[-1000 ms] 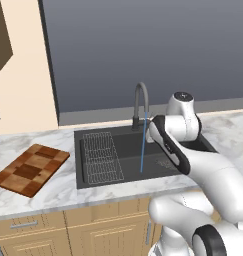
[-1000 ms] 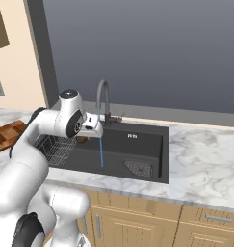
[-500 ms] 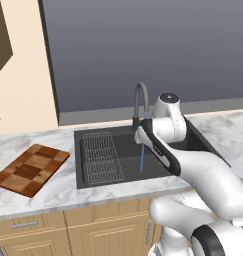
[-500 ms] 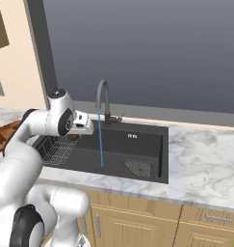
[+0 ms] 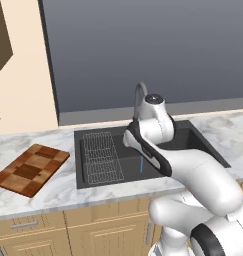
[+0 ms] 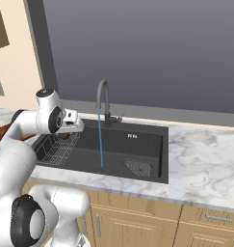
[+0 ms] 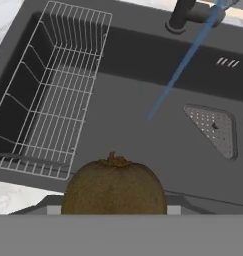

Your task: Pick the kiwi from the sink and place it on the cutting board to airdry. Then turn off the sink faucet.

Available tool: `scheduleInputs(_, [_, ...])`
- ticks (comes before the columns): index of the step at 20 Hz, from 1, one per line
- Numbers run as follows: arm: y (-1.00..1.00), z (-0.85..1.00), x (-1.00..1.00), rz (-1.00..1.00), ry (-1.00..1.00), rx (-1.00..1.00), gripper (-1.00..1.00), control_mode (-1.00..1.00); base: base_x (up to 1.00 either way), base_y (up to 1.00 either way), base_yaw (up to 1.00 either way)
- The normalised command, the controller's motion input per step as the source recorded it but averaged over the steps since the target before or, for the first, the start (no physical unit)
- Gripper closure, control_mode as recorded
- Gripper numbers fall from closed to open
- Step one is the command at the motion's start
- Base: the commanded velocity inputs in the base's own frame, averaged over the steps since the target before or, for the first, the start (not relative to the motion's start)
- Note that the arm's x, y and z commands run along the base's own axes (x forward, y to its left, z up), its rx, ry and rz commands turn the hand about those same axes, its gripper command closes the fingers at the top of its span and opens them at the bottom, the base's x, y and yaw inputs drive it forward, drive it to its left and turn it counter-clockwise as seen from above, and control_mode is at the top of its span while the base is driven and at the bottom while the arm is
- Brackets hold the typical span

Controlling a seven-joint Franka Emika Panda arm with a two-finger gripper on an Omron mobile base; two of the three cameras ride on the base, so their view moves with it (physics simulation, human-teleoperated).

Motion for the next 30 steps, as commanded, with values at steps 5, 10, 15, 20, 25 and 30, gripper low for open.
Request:
scheduleInputs(5, [0.49,0.00,0.00,0.18,0.10,0.00,1.00,-1.00,0.00,0.00,0.00])
scheduleInputs(10, [0.50,0.00,0.00,0.15,0.08,0.00,1.00,-1.00,0.00,0.00,0.00])
scheduleInputs(15, [0.48,0.00,0.07,0.12,0.01,0.00,1.00,-1.00,0.00,0.00,0.00])
scheduleInputs(20, [0.45,-0.01,0.08,0.10,0.00,0.00,1.00,-1.00,0.00,0.00,0.00])
scheduleInputs(25, [0.40,0.00,0.12,0.07,0.00,0.00,1.00,-1.00,0.00,0.00,0.00])
scheduleInputs(30, [0.43,0.00,0.12,0.06,0.00,0.00,1.00,-1.00,0.00,0.00,0.00])
